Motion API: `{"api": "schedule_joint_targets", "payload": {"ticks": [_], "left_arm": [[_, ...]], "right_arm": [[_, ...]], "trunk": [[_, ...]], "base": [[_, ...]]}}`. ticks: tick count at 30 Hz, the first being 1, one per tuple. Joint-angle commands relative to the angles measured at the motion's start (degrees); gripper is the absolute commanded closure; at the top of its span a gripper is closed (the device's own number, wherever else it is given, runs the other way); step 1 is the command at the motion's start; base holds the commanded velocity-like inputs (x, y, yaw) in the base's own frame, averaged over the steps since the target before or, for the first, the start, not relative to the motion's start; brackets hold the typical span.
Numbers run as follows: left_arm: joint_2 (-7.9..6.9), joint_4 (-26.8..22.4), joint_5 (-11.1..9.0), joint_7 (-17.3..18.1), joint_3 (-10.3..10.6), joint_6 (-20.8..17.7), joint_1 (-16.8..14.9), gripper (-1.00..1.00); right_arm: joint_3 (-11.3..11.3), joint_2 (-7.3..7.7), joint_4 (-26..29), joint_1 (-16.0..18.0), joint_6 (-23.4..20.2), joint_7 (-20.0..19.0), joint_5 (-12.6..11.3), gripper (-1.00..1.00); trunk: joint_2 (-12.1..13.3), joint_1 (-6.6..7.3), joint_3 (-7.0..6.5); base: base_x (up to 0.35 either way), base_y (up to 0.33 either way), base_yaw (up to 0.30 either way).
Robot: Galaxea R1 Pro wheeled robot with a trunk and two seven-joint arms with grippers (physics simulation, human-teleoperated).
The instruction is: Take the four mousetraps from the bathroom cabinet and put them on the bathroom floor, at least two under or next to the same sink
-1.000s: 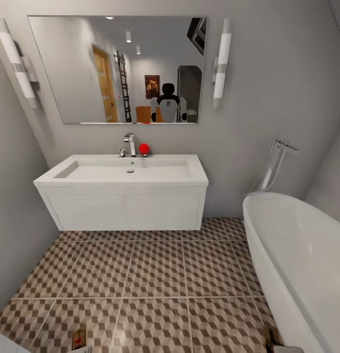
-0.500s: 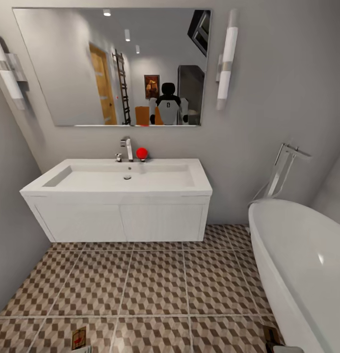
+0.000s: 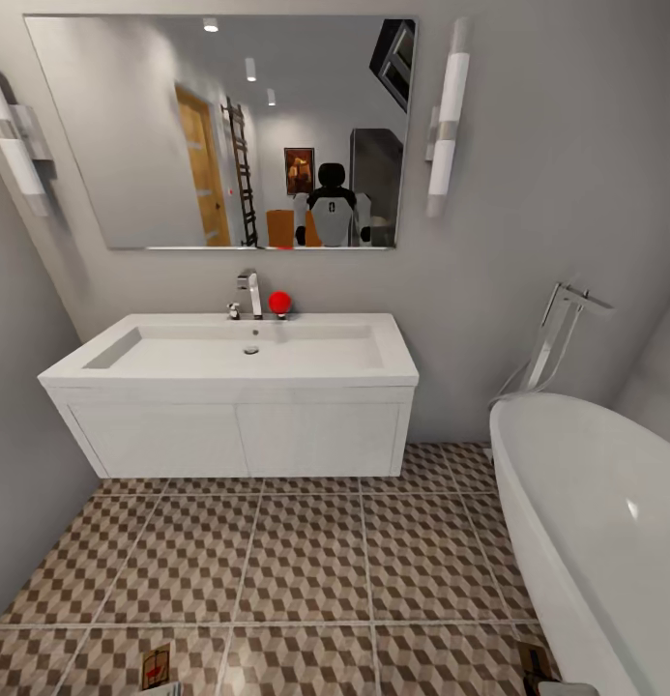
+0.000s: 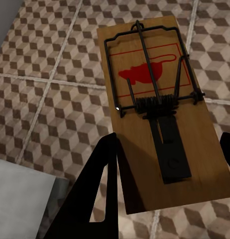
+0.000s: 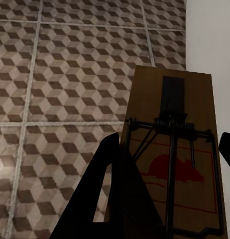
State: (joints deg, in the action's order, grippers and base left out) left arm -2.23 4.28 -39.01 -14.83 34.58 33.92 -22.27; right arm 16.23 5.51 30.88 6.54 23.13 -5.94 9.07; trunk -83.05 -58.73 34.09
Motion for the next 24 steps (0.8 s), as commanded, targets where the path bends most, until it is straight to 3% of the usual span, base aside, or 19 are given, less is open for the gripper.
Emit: {"api": "schedule_joint_targets", "payload": {"ticks": [1,13,16,21,24], "left_arm": [[0.03,0.1,0.3,-0.5,0.3,0.1,0.0,1.0],[-0.05,0.0,0.5,-0.4,0.4,0.1,0.0,1.0],[-0.02,-0.3,0.6,-0.4,0.3,-1.3,0.0,1.0],[-0.4,-6.1,0.8,-0.3,0.2,-13.4,0.0,1.0],[-2.24,-14.5,0.8,-0.3,0.2,-23.4,0.0,1.0]], "right_arm": [[0.5,-0.06,0.0,0.1,0.2,-0.5,0.5,1.0],[0.3,-0.08,-0.1,0.1,0.2,-0.5,0.4,1.0],[-0.6,-0.1,0.0,0.1,0.0,-0.4,0.4,1.0],[-2.8,-0.33,0.8,0.1,-0.9,0.8,0.5,1.0],[-4.0,-2.21,1.4,0.2,-3.7,3.4,0.5,1.0]], "trunk": [[0.0,0.0,0.05],[0.0,0.0,0.05],[0.0,0.0,0.05],[0.0,0.0,0.05],[0.0,0.0,0.05]], "base": [[0.0,0.0,0.0],[0.0,0.0,0.0],[0.0,0.0,0.0],[0.0,0.0,0.0],[0.0,0.0,0.0]]}}
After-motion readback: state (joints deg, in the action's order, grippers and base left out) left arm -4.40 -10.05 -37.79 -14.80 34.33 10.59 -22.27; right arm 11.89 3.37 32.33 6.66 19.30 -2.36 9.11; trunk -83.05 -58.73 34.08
